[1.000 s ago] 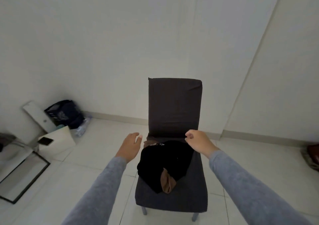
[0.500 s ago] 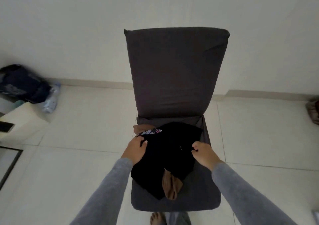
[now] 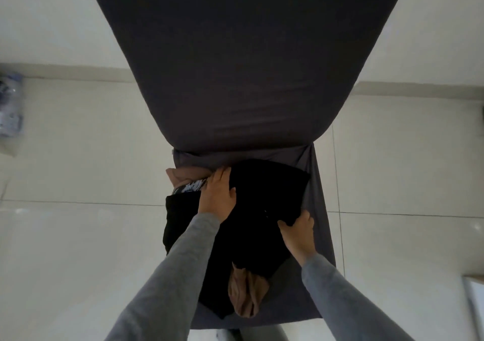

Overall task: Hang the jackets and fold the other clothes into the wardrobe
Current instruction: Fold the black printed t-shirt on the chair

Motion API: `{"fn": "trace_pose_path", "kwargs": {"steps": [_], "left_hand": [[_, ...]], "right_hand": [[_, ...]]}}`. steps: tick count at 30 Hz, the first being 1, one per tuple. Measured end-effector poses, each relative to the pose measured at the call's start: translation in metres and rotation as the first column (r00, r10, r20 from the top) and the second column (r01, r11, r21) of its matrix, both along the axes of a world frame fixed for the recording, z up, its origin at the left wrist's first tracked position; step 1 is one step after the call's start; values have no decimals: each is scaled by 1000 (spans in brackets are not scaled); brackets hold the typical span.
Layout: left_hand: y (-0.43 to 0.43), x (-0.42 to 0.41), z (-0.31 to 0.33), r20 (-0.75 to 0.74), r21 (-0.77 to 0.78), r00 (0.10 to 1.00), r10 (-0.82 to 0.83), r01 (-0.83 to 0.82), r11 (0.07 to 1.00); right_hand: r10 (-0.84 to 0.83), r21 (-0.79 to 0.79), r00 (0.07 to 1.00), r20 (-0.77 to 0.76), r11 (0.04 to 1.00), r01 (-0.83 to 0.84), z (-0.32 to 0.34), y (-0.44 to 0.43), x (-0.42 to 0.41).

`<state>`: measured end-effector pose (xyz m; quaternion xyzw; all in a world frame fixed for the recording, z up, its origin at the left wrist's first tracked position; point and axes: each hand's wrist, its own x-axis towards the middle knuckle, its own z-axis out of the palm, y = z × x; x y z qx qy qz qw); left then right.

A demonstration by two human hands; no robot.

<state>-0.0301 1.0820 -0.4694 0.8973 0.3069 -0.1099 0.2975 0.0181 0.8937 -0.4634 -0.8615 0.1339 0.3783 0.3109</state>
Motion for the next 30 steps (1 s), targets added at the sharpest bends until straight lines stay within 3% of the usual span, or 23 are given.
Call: {"fn": "trace_pose_path", "kwargs": {"steps": [3, 8, 13, 18, 22, 25, 30], "left_hand": [[-3, 12, -18, -174, 106, 980, -91, 111, 988], [-14, 21, -15, -264, 250, 954, -144, 212, 945], [-4, -1, 14, -80, 29, 996, 39, -37, 999], [17, -22, 80, 17, -297, 988, 151, -139, 945], [27, -23, 147, 76, -372, 978, 192, -151, 916], [28, -17, 208, 177, -434, 958, 225, -129, 892], [34, -29, 288, 228, -511, 960, 166, -27, 859]], "right_hand": [[-214, 63, 966, -143, 972, 224, -13, 6, 4], [-105, 104, 976, -193, 986, 127, -10, 10, 10], [-104, 217, 993, -61, 969, 115, 29, 21, 18], [-49, 299, 988, 143, 954, 4, 93, 36, 34], [-51, 357, 958, 282, 932, -55, 160, 54, 45], [-144, 432, 917, 372, 901, -34, 217, 60, 53], [-160, 542, 880, 448, 831, -124, 294, 67, 53]]}}
